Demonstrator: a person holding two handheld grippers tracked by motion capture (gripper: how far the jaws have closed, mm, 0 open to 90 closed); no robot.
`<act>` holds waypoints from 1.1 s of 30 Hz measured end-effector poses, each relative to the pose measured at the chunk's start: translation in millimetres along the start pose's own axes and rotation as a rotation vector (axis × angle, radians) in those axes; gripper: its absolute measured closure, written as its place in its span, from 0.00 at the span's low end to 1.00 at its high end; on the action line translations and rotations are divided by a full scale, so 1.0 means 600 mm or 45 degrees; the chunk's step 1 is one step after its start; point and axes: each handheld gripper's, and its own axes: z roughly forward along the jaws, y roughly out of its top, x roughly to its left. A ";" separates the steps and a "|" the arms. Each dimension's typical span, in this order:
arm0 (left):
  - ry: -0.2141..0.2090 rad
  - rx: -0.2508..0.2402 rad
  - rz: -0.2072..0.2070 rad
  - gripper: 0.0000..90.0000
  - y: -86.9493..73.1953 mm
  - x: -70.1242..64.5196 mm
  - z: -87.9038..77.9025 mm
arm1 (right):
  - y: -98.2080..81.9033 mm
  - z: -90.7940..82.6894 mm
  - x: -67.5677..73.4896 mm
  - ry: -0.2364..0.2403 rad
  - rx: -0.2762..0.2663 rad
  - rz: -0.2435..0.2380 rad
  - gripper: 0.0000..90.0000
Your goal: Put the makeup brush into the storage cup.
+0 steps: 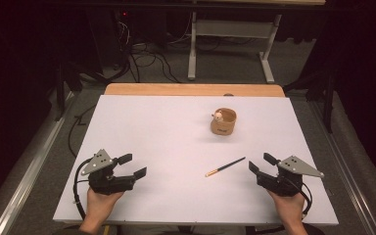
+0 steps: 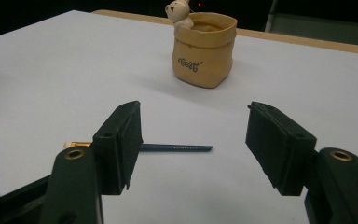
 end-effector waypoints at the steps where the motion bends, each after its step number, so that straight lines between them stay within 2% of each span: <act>1: 0.000 0.000 0.000 0.28 0.000 0.000 0.000 | 0.000 0.000 0.000 0.000 0.000 0.000 0.42; 13: -0.002 0.002 0.002 0.28 0.000 0.000 0.000 | 0.002 0.000 0.002 0.014 -0.001 0.006 0.41; 19: 0.001 -0.001 0.001 0.28 0.001 0.000 -0.002 | 0.005 0.002 0.004 0.028 0.008 -0.011 0.40; 27: -0.001 -0.005 0.001 0.28 0.001 0.001 -0.003 | 0.019 0.003 0.009 0.049 0.000 -0.008 0.39; 33: -0.002 -0.003 0.000 0.28 0.000 0.001 -0.002 | 0.028 0.007 0.014 0.066 0.017 -0.034 0.39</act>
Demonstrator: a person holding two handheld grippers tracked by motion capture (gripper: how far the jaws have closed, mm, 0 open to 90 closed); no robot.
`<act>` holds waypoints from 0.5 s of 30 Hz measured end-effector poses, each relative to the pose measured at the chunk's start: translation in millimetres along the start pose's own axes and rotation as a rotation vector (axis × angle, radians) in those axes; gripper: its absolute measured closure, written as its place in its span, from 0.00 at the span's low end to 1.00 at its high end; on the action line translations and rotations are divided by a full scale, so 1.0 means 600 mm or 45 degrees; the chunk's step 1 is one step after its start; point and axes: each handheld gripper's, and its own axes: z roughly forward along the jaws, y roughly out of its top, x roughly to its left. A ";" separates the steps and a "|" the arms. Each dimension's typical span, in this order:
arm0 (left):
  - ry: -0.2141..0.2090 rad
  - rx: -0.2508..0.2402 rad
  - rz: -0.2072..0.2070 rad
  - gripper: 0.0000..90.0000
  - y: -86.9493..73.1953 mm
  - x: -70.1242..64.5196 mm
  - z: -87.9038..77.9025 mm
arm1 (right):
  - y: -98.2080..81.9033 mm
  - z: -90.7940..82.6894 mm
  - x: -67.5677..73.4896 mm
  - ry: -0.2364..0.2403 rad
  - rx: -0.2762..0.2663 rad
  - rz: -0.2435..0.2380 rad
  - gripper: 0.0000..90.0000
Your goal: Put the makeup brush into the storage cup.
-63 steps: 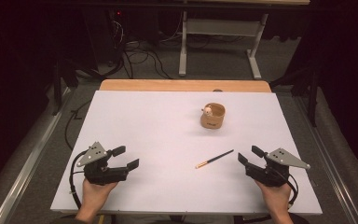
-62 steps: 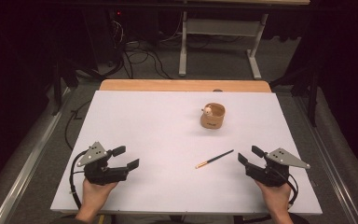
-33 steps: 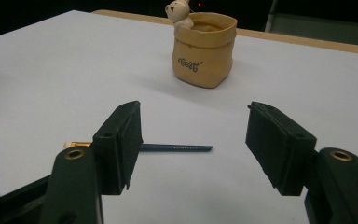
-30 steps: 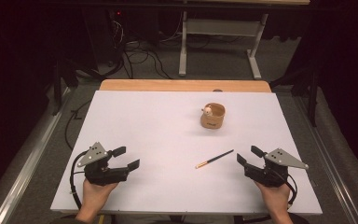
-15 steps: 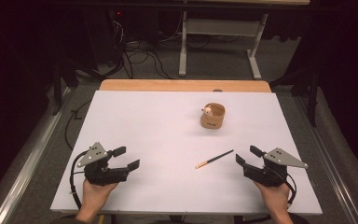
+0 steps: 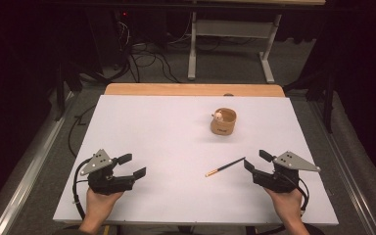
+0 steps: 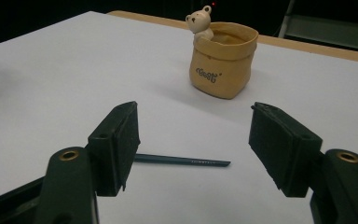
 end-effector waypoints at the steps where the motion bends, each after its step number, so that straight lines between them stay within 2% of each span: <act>1: 0.000 0.001 -0.001 0.28 0.000 0.000 0.000 | 0.001 0.000 0.001 0.001 0.000 -0.003 0.39; 6: 0.000 -0.001 -0.003 0.28 0.000 0.000 0.000 | 0.009 0.005 0.001 -0.003 -0.003 -0.016 0.39; 15: 0.000 0.001 -0.004 0.28 -0.001 0.000 0.001 | 0.018 0.014 -0.004 0.011 -0.017 0.022 0.39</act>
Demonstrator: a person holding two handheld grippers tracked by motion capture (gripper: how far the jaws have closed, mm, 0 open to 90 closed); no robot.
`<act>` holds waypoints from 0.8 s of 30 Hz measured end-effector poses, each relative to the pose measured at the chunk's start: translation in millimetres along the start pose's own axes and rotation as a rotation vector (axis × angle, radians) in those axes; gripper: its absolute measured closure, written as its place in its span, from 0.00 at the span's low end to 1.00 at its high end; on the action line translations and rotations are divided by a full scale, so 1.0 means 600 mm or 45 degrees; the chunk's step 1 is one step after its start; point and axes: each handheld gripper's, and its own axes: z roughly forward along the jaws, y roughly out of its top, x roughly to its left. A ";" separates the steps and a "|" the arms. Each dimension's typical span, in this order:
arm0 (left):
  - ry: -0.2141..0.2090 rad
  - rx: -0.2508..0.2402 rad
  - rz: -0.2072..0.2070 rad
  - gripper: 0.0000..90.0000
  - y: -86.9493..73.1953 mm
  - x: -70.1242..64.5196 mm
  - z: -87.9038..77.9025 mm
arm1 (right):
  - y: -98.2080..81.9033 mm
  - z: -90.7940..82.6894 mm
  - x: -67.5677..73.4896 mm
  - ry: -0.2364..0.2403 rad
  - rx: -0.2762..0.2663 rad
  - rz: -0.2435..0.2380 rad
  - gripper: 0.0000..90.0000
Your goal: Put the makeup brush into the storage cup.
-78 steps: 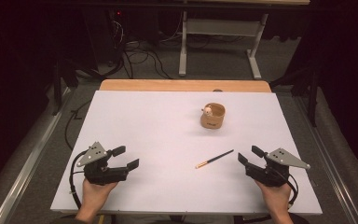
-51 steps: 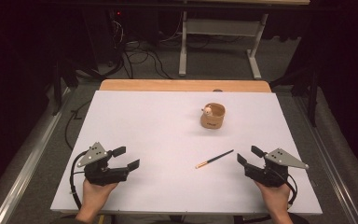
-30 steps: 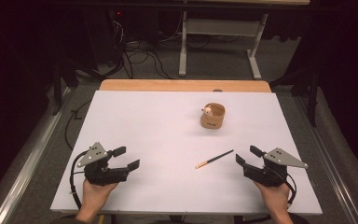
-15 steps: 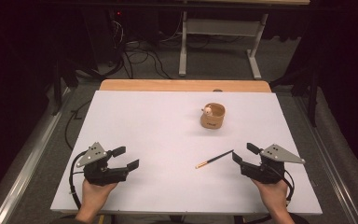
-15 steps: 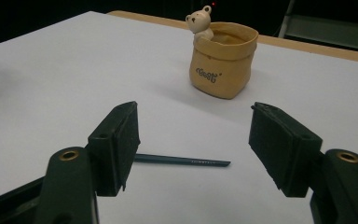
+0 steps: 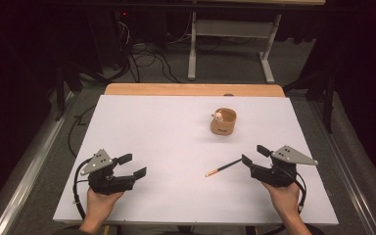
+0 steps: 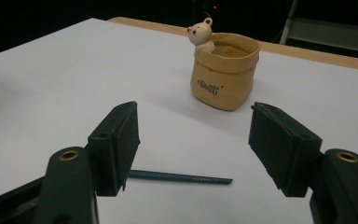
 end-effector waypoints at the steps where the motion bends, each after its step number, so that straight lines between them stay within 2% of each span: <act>1: 0.000 0.000 0.001 0.28 0.000 0.000 0.000 | 0.001 0.000 -0.001 0.000 -0.001 0.004 0.39; 24: -0.004 0.000 -0.003 0.28 0.000 -0.001 0.001 | 0.030 0.024 -0.009 0.008 -0.025 0.019 0.38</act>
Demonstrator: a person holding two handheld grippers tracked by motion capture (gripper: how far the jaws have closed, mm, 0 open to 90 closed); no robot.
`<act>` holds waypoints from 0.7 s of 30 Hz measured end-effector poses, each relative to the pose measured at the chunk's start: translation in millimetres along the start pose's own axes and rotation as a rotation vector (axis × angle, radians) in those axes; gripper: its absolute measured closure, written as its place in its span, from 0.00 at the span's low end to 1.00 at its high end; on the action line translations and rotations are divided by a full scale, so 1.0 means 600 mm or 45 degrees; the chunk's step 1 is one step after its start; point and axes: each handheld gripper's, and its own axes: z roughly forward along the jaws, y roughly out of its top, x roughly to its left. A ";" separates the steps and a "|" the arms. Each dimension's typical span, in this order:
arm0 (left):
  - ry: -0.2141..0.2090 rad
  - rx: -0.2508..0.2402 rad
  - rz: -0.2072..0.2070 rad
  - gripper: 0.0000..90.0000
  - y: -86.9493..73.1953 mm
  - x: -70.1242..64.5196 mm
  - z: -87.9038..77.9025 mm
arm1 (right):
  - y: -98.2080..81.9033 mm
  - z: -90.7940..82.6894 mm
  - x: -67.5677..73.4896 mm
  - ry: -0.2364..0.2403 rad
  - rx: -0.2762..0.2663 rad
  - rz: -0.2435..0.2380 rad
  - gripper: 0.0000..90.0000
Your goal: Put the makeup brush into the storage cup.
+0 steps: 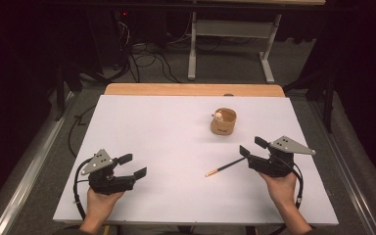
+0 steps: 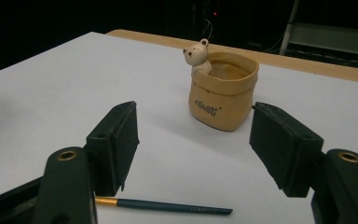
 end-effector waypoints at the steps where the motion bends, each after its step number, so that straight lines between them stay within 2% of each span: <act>1: 0.001 0.000 0.000 0.28 0.000 0.000 0.000 | 0.002 0.002 0.000 0.000 -0.003 0.002 0.38; 21: 0.000 0.002 0.000 0.28 0.000 0.001 0.000 | 0.031 0.036 -0.007 -0.013 -0.008 0.020 0.39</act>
